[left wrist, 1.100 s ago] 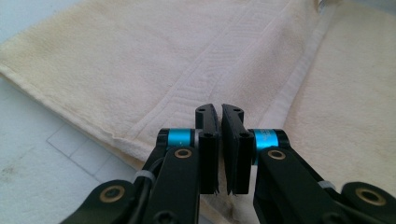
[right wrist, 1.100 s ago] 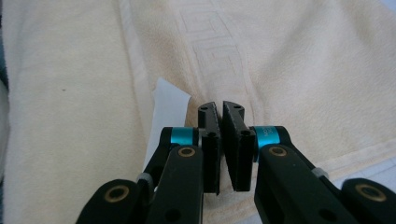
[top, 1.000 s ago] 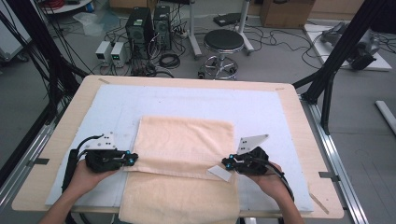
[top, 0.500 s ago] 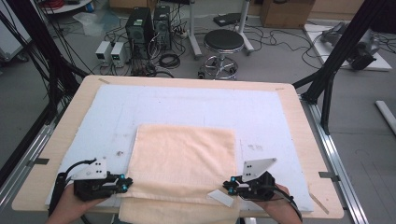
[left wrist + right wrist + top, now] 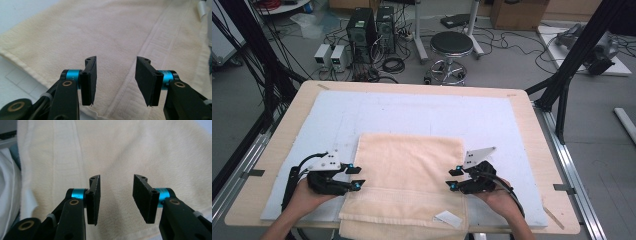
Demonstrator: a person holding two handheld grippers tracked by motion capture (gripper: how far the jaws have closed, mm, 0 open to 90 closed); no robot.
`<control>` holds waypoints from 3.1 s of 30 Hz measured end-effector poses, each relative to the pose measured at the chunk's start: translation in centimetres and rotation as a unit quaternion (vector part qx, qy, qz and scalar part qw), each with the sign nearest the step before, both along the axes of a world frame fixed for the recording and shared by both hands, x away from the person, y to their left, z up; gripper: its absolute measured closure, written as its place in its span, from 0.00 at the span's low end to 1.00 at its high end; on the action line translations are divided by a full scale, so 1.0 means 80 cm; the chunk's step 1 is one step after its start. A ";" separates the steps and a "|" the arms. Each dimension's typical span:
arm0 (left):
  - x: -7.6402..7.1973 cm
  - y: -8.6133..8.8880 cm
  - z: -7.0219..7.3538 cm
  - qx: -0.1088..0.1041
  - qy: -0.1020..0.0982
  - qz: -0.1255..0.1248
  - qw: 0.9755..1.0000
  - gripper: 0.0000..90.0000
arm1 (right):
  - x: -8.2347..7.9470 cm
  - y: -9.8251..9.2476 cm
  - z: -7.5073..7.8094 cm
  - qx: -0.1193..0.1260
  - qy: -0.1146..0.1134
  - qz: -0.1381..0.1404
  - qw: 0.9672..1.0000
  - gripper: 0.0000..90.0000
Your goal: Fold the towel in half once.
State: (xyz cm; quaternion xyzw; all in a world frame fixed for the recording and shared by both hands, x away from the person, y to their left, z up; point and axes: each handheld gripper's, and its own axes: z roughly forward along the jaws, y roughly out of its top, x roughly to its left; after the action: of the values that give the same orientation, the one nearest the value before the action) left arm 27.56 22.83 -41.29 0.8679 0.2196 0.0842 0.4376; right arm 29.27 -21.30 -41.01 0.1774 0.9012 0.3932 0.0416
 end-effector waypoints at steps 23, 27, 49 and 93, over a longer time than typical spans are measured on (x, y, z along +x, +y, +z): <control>-0.007 -0.001 -0.003 0.004 0.003 0.007 1.000 0.93 | -0.011 0.005 -0.003 -0.008 -0.001 0.016 1.000 0.94; -0.017 0.005 0.009 -0.010 -0.002 0.001 1.000 0.93 | -0.023 0.002 0.012 -0.001 -0.018 0.027 0.999 0.94; -0.019 0.009 0.022 -0.028 -0.010 -0.001 1.000 0.68 | -0.023 -0.011 0.018 0.035 0.009 0.021 0.999 0.65; 0.124 0.001 -0.029 0.014 0.038 0.148 0.988 0.91 | 0.120 -0.021 -0.025 -0.021 0.035 -0.096 0.995 0.91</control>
State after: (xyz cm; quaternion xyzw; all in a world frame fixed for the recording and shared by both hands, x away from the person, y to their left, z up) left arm 37.49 22.87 -43.58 0.8342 0.3608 0.1180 0.3999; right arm 38.84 -22.94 -43.03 0.2762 0.8889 0.3618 0.0514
